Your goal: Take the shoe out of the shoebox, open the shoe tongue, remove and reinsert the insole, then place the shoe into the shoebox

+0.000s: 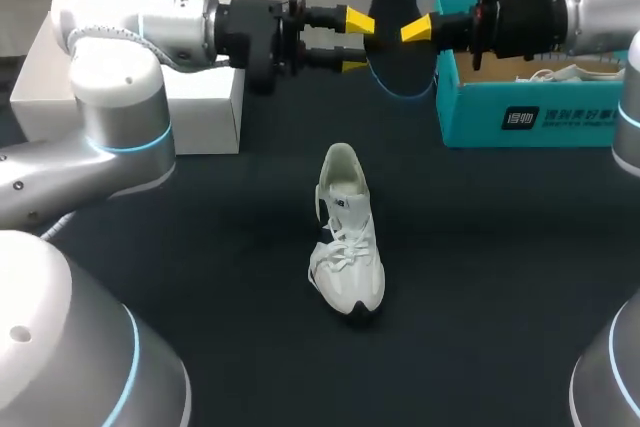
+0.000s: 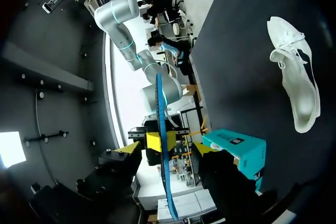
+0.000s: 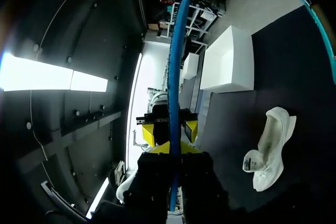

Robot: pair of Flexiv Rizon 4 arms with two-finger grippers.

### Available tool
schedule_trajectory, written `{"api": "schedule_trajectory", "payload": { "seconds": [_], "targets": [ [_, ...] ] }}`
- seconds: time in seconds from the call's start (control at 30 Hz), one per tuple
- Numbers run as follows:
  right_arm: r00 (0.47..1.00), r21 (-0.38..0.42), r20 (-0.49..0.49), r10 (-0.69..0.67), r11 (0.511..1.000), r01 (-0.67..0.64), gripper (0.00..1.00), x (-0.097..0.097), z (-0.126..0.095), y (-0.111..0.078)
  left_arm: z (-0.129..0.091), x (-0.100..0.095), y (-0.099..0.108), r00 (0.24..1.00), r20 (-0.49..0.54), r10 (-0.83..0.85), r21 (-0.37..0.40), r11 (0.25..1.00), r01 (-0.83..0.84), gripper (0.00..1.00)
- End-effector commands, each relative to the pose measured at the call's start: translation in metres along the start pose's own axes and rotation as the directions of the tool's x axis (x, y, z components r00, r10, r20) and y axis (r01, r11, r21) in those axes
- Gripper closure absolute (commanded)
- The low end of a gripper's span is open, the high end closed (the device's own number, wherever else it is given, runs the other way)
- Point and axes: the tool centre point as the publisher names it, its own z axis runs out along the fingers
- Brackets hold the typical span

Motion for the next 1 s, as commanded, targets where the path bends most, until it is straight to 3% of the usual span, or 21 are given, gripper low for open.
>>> {"api": "schedule_trajectory", "payload": {
  "seconds": [0.03,0.57,1.0],
  "targets": [
    [1.000,-0.004,0.012,0.000,1.000,0.001,1.00,0.001,-0.001,0.001,-0.018,-0.002,-0.001,0.999,-0.034,0.010,0.053,0.999,-0.008,0.00],
    [0.997,-0.037,0.055,-0.055,0.998,0.058,1.00,0.000,0.004,0.008,-0.092,0.029,0.003,0.985,-0.160,0.067,0.250,0.968,-0.026,0.00],
    [0.984,-0.071,0.122,-0.132,0.987,0.142,1.00,0.004,0.014,0.017,-0.137,0.058,0.003,0.958,-0.255,0.133,0.309,0.950,-0.050,0.00]
  ]
}}
